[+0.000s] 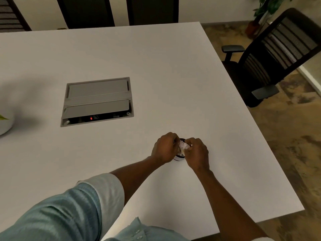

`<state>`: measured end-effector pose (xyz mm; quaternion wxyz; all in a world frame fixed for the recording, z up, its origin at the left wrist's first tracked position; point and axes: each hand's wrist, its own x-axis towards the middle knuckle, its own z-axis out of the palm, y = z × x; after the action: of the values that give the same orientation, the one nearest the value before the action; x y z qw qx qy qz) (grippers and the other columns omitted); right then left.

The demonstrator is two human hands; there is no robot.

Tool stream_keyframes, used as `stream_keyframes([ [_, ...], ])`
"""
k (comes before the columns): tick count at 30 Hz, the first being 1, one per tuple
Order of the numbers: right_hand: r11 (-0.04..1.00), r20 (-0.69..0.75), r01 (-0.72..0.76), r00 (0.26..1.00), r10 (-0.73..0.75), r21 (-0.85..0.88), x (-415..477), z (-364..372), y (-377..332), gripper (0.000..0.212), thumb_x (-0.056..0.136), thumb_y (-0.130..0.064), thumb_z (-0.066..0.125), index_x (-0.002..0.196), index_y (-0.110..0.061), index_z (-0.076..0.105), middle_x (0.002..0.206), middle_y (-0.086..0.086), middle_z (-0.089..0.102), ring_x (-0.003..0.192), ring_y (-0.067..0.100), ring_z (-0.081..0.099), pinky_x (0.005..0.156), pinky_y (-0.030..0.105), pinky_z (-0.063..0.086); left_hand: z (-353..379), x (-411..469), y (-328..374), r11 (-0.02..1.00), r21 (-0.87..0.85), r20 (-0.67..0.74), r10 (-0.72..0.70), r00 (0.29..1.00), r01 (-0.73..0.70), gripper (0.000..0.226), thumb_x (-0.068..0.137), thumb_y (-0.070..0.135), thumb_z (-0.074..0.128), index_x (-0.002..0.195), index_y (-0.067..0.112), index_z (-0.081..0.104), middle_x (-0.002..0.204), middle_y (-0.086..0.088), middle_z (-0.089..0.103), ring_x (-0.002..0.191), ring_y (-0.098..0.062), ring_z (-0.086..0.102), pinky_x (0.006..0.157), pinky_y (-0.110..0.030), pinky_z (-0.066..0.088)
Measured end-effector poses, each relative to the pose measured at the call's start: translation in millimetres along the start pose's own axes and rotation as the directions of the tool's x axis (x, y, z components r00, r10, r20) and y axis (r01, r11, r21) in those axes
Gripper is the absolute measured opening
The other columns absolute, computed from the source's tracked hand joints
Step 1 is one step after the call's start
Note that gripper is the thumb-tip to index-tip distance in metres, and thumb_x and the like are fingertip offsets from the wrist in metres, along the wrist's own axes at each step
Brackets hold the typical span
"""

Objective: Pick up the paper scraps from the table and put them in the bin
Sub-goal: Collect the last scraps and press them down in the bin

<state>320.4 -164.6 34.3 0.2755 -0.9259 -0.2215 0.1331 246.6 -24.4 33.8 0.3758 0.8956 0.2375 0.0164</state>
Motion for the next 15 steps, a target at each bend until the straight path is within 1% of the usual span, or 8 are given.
stream_keyframes([
  [2,1.0,-0.016,0.009,1.0,-0.009,-0.008,-0.4,0.0,0.3,0.03,0.085,-0.002,0.07,0.114,-0.01,0.069,0.11,0.011,0.065,0.097,0.029,0.066,0.077,0.028,0.048,-5.4,-6.0,-9.7,0.999,-0.033,-0.059,-0.017,0.998,0.015,0.007,0.099,0.025,0.058,0.097,0.025,0.064,0.102,0.009,0.069,0.083,-0.017,0.065,0.072,-0.038,0.056],
  [4,1.0,-0.04,0.024,0.999,-0.024,-0.01,-4.0,0.2,-0.1,0.031,0.085,-0.001,0.069,0.114,-0.011,0.068,0.113,0.009,0.064,0.101,0.028,0.065,0.082,0.033,0.053,-10.4,-15.1,-22.8,0.999,-0.031,-0.094,-0.046,0.994,0.043,0.011,0.101,0.03,0.058,0.092,0.025,0.063,0.097,0.01,0.069,0.081,-0.016,0.064,0.071,-0.038,0.056],
  [6,0.998,-0.052,0.055,0.997,-0.057,-0.032,-11.5,2.1,0.0,0.031,0.085,-0.004,0.069,0.115,-0.012,0.066,0.117,0.006,0.062,0.108,0.027,0.062,0.084,0.036,0.055,-12.3,-28.9,-40.8,0.998,0.035,-0.093,-0.048,0.995,0.052,0.019,0.102,0.037,0.059,0.09,0.023,0.061,0.094,0.008,0.066,0.082,-0.018,0.063,0.07,-0.038,0.053],
  [8,0.991,-0.064,0.11,0.991,-0.115,-0.082,-23.6,6.4,1.7,0.033,0.085,-0.006,0.07,0.117,-0.013,0.063,0.122,0.005,0.058,0.113,0.027,0.058,0.082,0.038,0.058,-11.9,-46.7,-61.6,0.991,0.123,-0.039,-0.042,0.998,0.047,0.022,0.103,0.042,0.058,0.095,0.021,0.062,0.099,0.006,0.063,0.092,-0.019,0.062,0.072,-0.037,0.053],
  [10,0.977,-0.085,0.167,0.98,-0.179,-0.132,-39.3,13.5,3.8,0.042,0.085,-0.009,0.071,0.124,-0.014,0.058,0.132,0.005,0.054,0.121,0.027,0.054,0.086,0.042,0.059,-9.6,-66.4,-82.1,0.973,0.227,0.076,-0.048,0.996,0.029,0.027,0.102,0.044,0.058,0.113,0.02,0.062,0.118,0.004,0.06,0.11,-0.019,0.058,0.079,-0.037,0.054],
  [12,0.96,-0.079,0.204,0.972,-0.222,-0.193,-53.5,21.9,7.3,0.057,0.086,-0.017,0.072,0.138,-0.015,0.049,0.148,0.009,0.047,0.134,0.029,0.048,0.1,0.043,0.054,-6.4,-85.1,-98.6,0.949,0.316,0.202,-0.054,0.978,-0.012,0.044,0.099,0.045,0.062,0.132,0.017,0.055,0.142,0.0,0.05,0.129,-0.022,0.051,0.089,-0.039,0.054],
  [13,0.949,-0.056,0.213,0.971,-0.232,-0.234,-59.3,26.4,10.0,0.065,0.088,-0.024,0.071,0.146,-0.015,0.043,0.156,0.01,0.041,0.141,0.029,0.043,0.107,0.043,0.049,-3.6,-93.5,-105.3,0.934,0.354,0.255,-0.051,0.966,-0.044,0.055,0.098,0.046,0.063,0.14,0.014,0.05,0.154,-0.005,0.041,0.141,-0.026,0.044,0.099,-0.04,0.053],
  [15,0.92,0.014,0.232,0.971,-0.24,-0.315,-68.3,34.6,16.5,0.08,0.093,-0.04,0.064,0.158,-0.013,0.026,0.168,0.011,0.022,0.154,0.028,0.027,0.119,0.042,0.036,3.2,-108.4,-115.6,0.892,0.436,0.343,-0.044,0.938,-0.118,0.072,0.098,0.047,0.063,0.153,0.008,0.037,0.171,-0.014,0.017,0.158,-0.033,0.02,0.119,-0.043,0.04],
])
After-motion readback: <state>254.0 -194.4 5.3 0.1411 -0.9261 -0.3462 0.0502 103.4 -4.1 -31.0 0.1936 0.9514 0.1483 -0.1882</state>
